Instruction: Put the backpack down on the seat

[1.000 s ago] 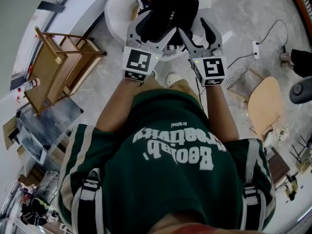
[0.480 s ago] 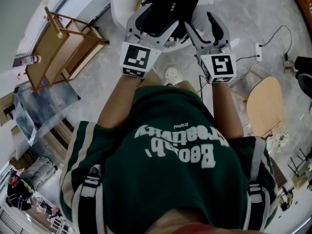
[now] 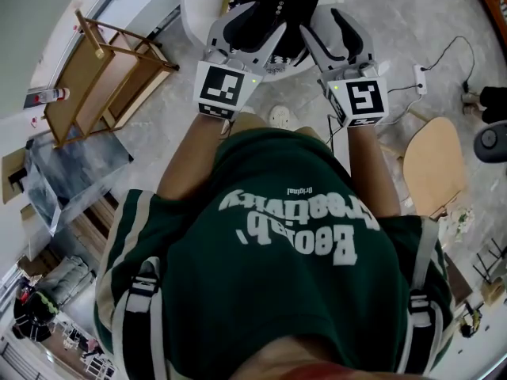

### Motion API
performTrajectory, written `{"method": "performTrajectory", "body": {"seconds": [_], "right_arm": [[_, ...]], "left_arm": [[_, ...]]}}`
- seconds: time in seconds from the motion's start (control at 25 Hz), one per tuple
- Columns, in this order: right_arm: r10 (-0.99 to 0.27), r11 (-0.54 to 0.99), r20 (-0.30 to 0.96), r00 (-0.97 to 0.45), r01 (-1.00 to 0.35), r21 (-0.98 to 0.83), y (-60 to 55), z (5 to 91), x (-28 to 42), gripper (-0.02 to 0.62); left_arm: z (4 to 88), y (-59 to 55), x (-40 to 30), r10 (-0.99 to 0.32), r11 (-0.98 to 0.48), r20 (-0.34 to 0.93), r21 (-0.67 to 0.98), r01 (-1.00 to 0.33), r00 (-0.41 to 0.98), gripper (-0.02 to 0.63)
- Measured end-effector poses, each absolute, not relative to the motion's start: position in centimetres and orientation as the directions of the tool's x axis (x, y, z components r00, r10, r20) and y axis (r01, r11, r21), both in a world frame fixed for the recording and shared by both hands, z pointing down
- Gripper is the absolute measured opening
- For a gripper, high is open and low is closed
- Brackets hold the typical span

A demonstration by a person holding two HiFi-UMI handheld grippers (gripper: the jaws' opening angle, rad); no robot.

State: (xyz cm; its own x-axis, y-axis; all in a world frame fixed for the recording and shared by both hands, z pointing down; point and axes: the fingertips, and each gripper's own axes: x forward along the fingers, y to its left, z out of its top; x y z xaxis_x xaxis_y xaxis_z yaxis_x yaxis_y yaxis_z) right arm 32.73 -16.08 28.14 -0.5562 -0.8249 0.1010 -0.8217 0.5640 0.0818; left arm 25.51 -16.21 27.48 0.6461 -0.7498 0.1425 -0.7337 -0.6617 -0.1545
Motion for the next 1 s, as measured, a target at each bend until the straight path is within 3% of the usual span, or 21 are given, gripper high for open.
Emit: {"method": "performTrajectory", "body": {"seconds": [0.04,0.12,0.2,1.0], "right_arm": [[-0.826,0.562,0.097,-0.555,-0.823,0.081,-15.9,28.1,32.8,0.257],[-0.838,0.545,0.092,-0.538,-0.833,0.095,-15.8,28.0,32.8,0.076],[-0.835,0.550,0.104,-0.541,-0.828,0.112,-15.5,28.1,32.6,0.038],[-0.815,0.580,0.097,-0.572,-0.801,0.151,-14.3,27.4,31.9,0.032]], "left_arm": [[27.6,-16.1,25.5,-0.751,-0.661,0.148,-0.151,-0.736,0.644,0.199],[28.0,-16.0,25.2,-0.765,-0.644,0.159,-0.152,-0.750,0.625,0.136],[28.3,-16.0,24.7,-0.783,-0.622,0.170,-0.163,-0.766,0.599,0.020],[27.6,-15.3,25.4,-0.763,-0.646,0.151,-0.146,-0.750,0.628,0.018]]}}
